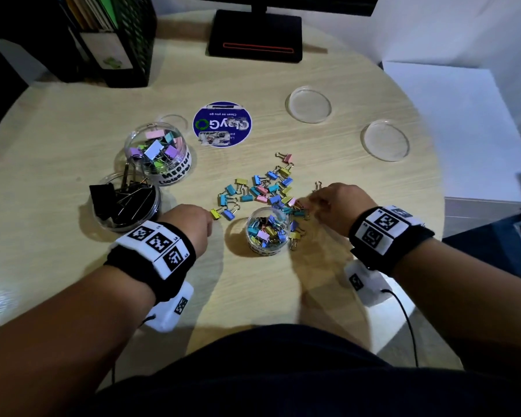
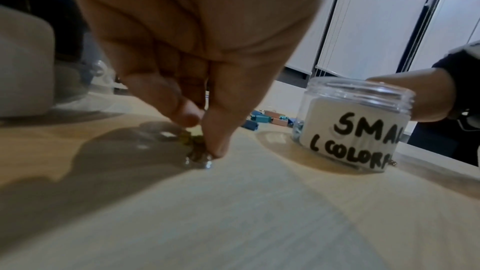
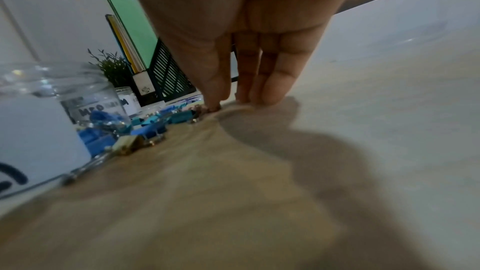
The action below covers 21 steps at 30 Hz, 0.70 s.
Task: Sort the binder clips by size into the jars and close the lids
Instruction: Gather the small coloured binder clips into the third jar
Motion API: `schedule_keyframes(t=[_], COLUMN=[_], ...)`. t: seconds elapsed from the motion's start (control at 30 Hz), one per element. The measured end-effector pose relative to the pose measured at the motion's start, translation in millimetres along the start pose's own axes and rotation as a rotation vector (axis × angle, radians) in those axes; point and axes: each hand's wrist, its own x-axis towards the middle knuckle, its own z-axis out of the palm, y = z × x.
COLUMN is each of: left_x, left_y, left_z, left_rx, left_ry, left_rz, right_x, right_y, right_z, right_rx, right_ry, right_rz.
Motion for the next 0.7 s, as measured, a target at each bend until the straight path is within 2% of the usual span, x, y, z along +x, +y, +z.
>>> schedule_keyframes(t=[0.27,0.43,0.5,0.6,0.7], left_x=[1.1,4.5,3.1,-2.7,-3.9], left_y=[4.7,5.9,8.1,16.6,26.5], left_z=[2.8,7.1,7.7,1.7,-6.2], left_rx=[-0.063,-0.163,-0.231,-0.466,-0.709], left_ry=[0.091,0.085,0.200,0.480,0.611], left_rz=[0.001,0.040,0.083,0.181,0.331], right_x=[1.9,3.8,4.6,4.7,3.3], right_y=[-9.3,-10.9,-9.9,-8.6,-9.3], right_z=[5.0,7.7,8.6,9.8,10.0], right_rx=[-0.046,-0.101,-0.081,-0.055,-0.056], right_ry=[-0.009,-0.015,-0.018,-0.004,-0.002], right_rz=[-0.053,-0.055,-0.034,-0.013,0.005])
